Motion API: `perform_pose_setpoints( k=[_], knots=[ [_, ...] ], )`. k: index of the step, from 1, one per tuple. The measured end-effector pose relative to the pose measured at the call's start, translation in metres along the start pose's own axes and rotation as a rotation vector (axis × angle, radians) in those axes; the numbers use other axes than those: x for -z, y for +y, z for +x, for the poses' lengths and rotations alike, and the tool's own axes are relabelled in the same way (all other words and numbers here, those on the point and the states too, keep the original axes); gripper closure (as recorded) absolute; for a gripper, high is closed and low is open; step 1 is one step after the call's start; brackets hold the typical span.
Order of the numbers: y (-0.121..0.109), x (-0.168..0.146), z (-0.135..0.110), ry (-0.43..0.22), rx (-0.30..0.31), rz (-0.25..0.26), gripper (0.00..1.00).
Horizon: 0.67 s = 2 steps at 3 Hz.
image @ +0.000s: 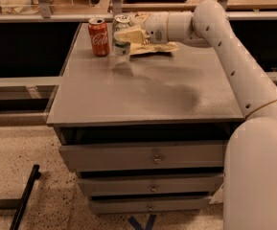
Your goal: Move 7up can near coke can
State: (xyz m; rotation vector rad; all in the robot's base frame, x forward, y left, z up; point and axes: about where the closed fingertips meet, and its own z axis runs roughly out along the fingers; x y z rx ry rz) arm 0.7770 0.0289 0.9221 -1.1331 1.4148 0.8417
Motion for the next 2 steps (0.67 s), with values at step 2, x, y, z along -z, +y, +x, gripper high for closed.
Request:
perform_pose_setpoints(
  k=[2],
  knots=[
    [0.0056,-0.0066,0.0018,0.036,-0.005,-0.074,0.0]
  ],
)
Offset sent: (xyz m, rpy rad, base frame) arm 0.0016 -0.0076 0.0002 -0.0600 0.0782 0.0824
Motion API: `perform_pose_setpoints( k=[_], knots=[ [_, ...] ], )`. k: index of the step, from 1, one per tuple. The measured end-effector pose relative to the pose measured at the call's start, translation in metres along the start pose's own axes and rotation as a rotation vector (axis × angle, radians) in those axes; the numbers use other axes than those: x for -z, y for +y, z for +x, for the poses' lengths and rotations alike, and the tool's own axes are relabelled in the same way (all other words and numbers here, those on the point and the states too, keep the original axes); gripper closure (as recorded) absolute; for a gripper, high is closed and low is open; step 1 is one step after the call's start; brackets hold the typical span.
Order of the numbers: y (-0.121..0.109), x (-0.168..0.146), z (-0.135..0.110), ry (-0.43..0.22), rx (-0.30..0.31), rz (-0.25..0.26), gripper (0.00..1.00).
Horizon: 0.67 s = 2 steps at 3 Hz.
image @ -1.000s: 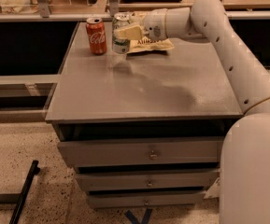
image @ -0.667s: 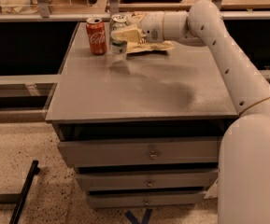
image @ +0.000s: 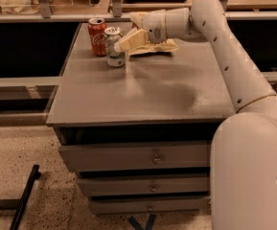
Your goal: Move 7up can near coke can
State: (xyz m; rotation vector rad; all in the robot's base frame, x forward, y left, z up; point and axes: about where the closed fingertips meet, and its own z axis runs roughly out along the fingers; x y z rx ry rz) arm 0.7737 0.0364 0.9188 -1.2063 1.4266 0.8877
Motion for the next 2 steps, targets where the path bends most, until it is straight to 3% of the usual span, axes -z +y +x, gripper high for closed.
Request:
perform_pose_setpoints(
  k=[1,2],
  knots=[
    [-0.0073,0.0628,-0.0053,0.057,0.006,0.061,0.0],
    [-0.0072,0.0649,-0.0049,0.058,0.006,0.061,0.0]
  ],
)
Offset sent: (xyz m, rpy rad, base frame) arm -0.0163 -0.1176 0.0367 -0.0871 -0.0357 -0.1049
